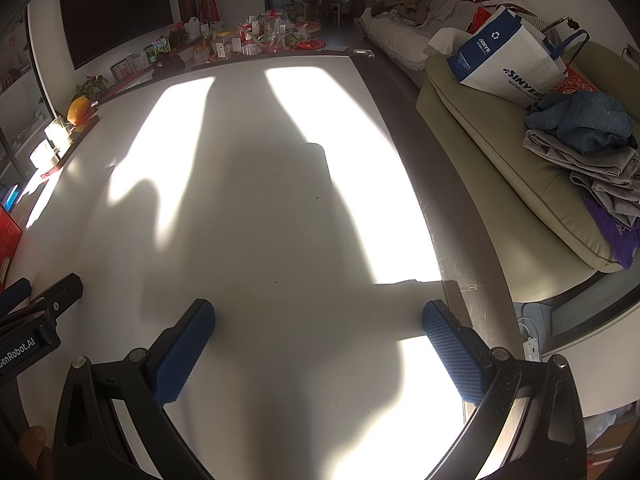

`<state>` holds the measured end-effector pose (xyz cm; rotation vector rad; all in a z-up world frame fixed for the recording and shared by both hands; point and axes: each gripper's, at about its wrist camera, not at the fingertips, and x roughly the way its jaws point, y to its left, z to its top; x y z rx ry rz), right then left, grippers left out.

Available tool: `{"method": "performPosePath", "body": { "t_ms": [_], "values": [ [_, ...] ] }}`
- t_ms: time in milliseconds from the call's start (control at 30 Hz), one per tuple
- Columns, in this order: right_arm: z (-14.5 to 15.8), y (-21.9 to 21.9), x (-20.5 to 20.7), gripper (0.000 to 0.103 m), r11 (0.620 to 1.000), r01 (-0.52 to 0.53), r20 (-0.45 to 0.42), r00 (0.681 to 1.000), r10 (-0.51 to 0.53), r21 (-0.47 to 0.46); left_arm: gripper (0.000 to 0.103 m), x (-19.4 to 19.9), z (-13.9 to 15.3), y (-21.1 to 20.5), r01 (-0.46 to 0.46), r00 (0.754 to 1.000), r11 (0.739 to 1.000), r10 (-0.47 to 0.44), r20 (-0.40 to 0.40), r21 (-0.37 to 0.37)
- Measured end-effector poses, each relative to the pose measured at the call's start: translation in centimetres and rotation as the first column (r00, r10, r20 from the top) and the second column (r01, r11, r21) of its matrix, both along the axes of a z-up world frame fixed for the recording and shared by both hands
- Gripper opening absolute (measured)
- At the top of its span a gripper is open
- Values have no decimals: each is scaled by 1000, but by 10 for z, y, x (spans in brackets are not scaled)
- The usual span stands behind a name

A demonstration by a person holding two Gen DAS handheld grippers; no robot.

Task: Organize objects
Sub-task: 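Move both tools toward the pile of medicine boxes on the table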

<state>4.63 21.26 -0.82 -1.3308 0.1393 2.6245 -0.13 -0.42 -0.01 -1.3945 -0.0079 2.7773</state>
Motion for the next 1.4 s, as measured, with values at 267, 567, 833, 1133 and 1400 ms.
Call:
{"method": "performPosePath", "body": {
  "t_ms": [267,567,833,1133,1400],
  "values": [
    [0,0,0,103,1000,0,0,1000,0,0,103,7,3,6,-54,991,999,54,125,-5],
    [0,0,0,103,1000,0,0,1000,0,0,103,67,40,30,-40,999,994,39,-6,-105],
    [0,0,0,103,1000,0,0,1000,0,0,103,100,64,42,-21,997,996,15,-71,-89],
    [0,0,0,103,1000,0,1,1000,0,0,103,125,73,69,43,992,997,-51,-117,-70],
    [-1,-1,-1,103,1000,0,0,1000,0,-1,103,126,68,76,67,989,995,-75,-127,-70]
  ]
}}
